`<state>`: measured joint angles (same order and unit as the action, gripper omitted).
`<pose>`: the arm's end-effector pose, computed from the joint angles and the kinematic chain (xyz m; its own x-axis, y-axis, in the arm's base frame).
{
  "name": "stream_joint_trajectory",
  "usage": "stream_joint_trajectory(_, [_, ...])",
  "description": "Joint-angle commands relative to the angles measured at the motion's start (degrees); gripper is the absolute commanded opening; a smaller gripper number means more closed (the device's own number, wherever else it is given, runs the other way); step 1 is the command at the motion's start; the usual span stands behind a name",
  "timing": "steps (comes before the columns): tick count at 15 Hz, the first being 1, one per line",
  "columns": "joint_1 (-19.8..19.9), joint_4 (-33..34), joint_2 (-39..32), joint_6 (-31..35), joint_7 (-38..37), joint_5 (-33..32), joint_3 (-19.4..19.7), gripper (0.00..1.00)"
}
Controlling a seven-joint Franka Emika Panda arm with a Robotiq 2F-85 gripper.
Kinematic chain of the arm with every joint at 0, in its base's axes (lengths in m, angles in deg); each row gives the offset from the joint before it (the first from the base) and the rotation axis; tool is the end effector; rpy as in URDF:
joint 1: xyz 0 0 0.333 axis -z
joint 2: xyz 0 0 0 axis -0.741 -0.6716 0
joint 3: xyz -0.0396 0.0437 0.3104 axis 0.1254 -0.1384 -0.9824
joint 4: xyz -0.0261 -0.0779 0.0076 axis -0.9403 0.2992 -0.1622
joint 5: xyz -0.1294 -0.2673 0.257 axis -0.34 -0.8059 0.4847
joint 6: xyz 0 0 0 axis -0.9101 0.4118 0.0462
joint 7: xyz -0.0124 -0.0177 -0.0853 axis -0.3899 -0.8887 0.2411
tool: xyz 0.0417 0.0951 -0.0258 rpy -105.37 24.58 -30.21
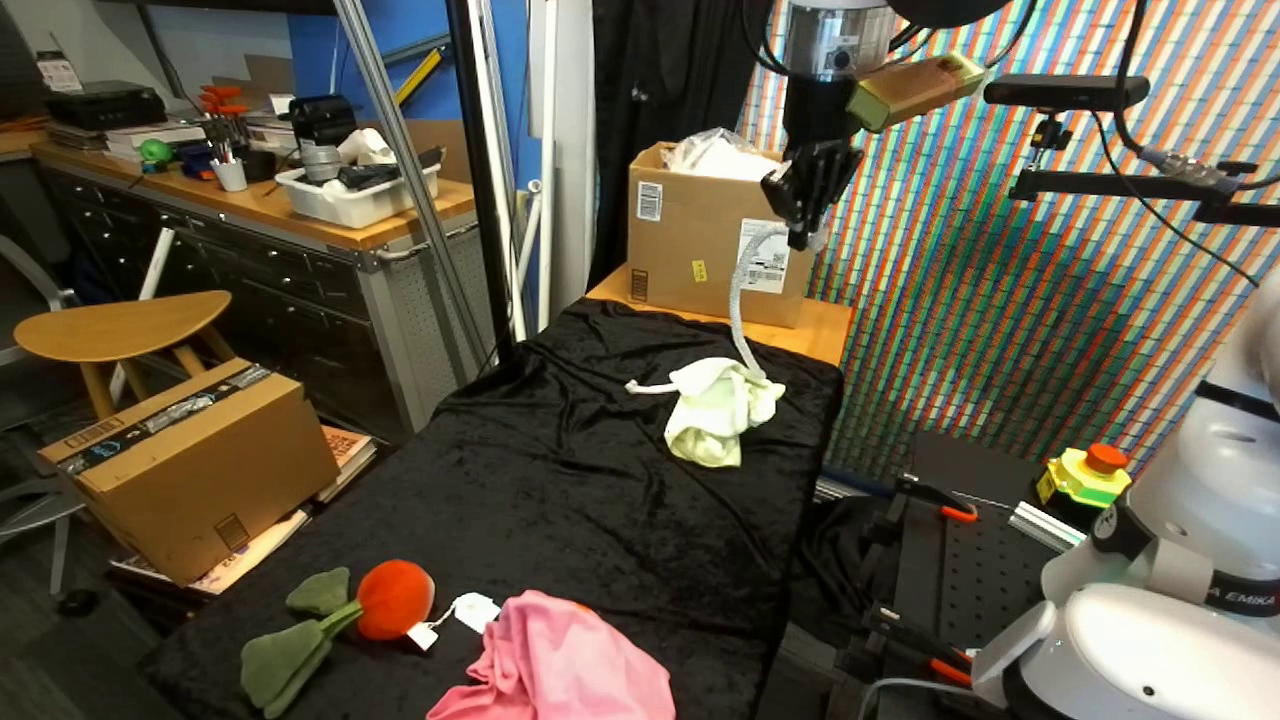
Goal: Gather all the objects on the table and put them in one place
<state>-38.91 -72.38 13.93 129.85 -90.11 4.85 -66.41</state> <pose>0.4176 -0.0275 0.4708 0.9240 -0.3737 0.0809 -0.3822 -0.9090 0.1665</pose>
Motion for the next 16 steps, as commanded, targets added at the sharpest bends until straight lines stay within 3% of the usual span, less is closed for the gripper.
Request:
stream_joint_trajectory(1, [-3.62, 5.83, -7.86, -3.80, 4.76, -1.99, -0.54, 0.09])
stream_joint_trajectory(10, [-10.72, 21.87, -34.39, -5.79, 15.70, -7.97, -0.25, 0.09])
stream_joint_trajectory(16, [-11.44, 32.53, -48.69, -8.05, 19.57, -5.68, 2.23, 0.09])
